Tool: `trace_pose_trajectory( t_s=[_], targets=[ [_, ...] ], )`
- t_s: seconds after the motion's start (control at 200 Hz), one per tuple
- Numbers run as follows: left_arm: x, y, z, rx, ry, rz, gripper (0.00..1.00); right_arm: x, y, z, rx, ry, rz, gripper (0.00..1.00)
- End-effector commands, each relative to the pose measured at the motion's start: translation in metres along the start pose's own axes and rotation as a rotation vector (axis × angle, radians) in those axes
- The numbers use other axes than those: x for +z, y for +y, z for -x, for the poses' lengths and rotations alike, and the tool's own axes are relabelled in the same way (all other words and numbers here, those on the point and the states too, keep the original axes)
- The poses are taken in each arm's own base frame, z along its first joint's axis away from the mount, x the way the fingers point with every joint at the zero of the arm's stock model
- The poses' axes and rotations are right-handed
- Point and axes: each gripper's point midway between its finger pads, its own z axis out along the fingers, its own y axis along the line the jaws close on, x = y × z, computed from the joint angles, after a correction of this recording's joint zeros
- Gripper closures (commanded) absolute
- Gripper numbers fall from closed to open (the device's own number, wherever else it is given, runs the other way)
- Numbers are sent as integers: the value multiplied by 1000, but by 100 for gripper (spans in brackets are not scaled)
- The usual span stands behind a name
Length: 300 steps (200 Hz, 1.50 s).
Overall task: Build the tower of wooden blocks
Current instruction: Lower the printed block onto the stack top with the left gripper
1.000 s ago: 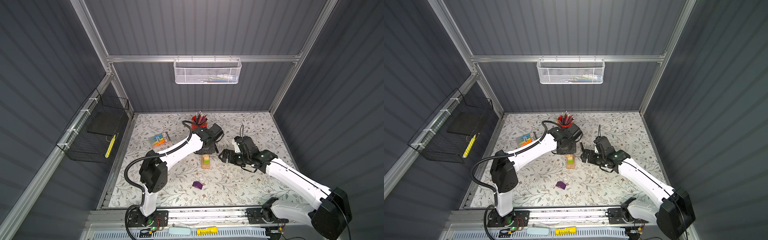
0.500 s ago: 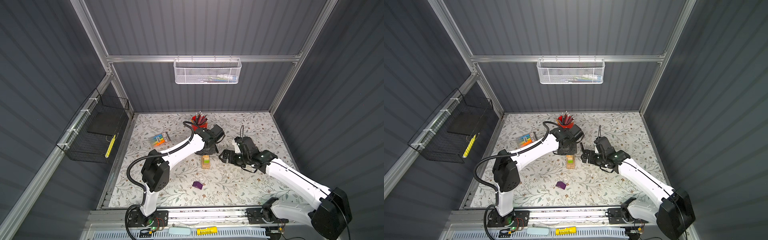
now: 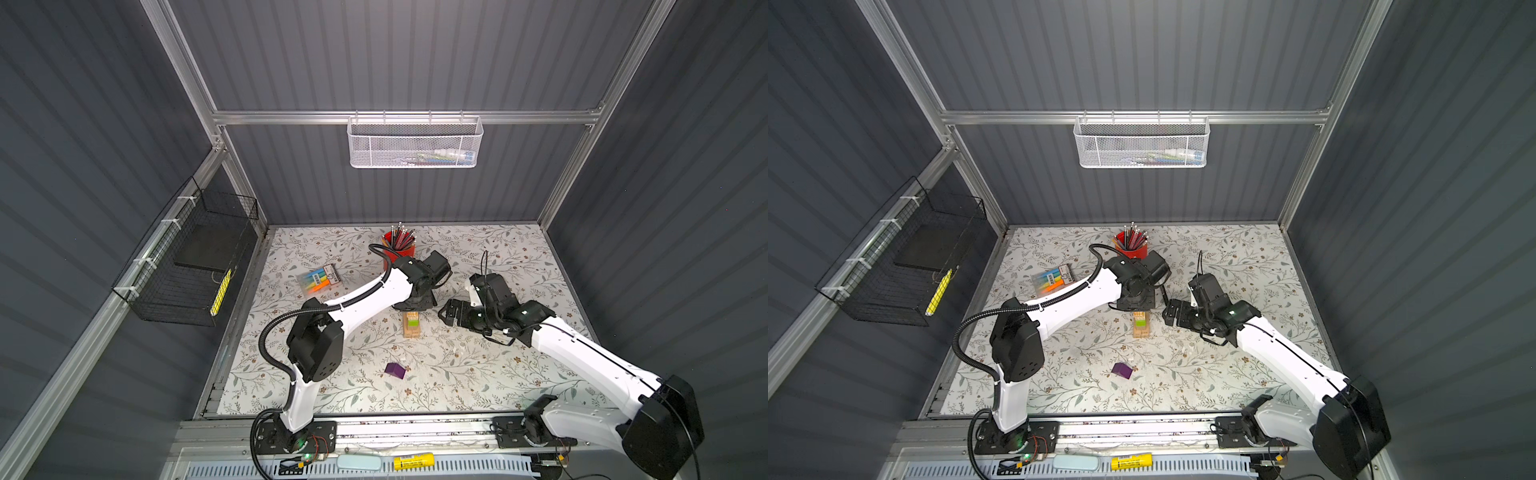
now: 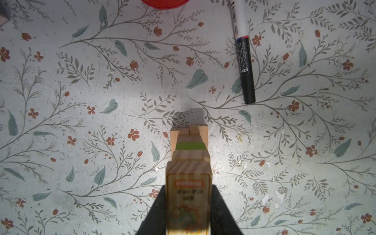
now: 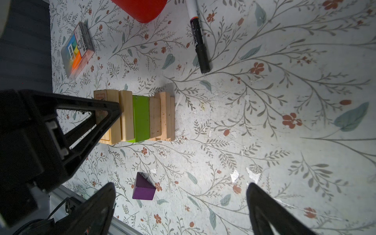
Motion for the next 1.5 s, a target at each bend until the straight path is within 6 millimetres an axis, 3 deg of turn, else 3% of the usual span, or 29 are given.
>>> trace_pose_trajectory(
  t_s=[0.0,0.41,1.181,1.496],
  targets=[
    [-1,-3,-2,-4,12,6,77,-2,-2,-1,8,-3,6,1],
    [1,-5,-6,10,26,7,57,-2,-3,-2,11,-4,6,1],
    [11,-8,-12,17,44,16,61,0,-6,-3,22,1,6,1],
    [14,-6,-10,6,39,34,58,0,-6,-2,23,-1,9,1]
  ],
)
